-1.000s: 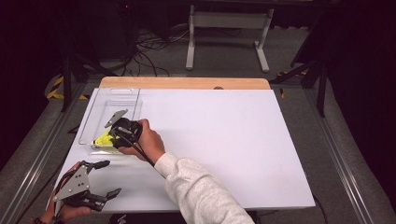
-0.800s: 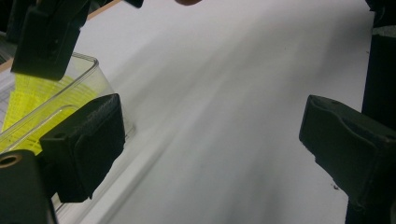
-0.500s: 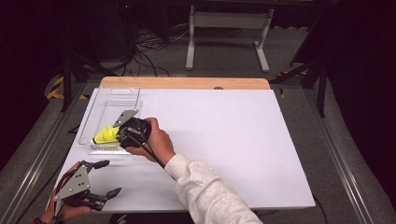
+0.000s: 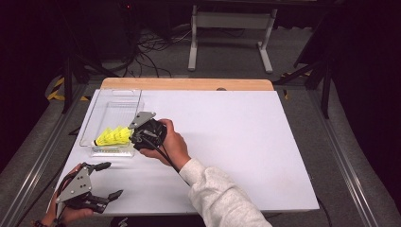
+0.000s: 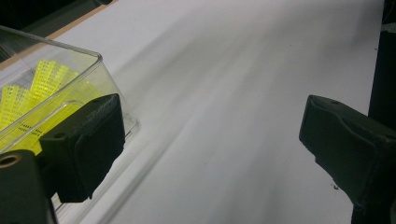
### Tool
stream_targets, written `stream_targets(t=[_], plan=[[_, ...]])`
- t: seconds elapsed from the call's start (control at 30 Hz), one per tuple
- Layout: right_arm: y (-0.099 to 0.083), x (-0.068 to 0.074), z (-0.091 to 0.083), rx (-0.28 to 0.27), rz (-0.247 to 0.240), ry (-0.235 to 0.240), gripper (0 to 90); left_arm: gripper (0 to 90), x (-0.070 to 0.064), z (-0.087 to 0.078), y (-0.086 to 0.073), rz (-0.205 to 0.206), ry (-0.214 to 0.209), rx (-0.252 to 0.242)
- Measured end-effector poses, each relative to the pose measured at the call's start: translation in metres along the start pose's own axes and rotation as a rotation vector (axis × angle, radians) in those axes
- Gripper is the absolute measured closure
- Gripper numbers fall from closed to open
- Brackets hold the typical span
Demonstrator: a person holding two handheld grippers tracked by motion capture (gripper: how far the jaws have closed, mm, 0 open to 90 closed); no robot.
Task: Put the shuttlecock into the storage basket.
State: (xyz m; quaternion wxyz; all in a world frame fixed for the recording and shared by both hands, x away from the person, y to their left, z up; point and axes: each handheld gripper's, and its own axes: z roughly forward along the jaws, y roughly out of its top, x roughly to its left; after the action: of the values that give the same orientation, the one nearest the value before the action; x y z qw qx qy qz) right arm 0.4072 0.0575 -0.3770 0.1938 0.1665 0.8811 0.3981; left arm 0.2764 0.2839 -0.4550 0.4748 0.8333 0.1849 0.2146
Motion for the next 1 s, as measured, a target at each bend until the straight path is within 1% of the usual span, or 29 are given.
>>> stream_targets(t=[0.2,0.27,0.37,0.77,0.93,1.0], plan=[[-0.008,-0.003,-0.007,-0.004,-0.005,-0.022,47.2,8.1,0.000,0.000,0.000,-0.001,0.003,0.001],[-0.010,-0.004,-0.009,-0.005,-0.010,-0.039,46.3,8.1,0.000,0.000,0.000,0.000,0.002,0.003],[-0.013,-0.006,-0.013,-0.018,-0.004,-0.045,45.6,8.1,0.000,0.000,0.000,-0.002,0.000,0.004],[-0.019,-0.012,-0.024,-0.033,-0.002,-0.078,42.0,8.1,0.000,0.001,-0.001,-0.003,0.000,0.006],[-0.022,-0.014,-0.027,-0.032,-0.001,-0.082,41.4,8.1,0.000,0.001,0.000,-0.004,-0.002,0.008],[-0.024,-0.014,-0.028,-0.028,-0.008,-0.092,40.2,8.1,0.000,0.001,0.000,-0.002,-0.002,0.010]])
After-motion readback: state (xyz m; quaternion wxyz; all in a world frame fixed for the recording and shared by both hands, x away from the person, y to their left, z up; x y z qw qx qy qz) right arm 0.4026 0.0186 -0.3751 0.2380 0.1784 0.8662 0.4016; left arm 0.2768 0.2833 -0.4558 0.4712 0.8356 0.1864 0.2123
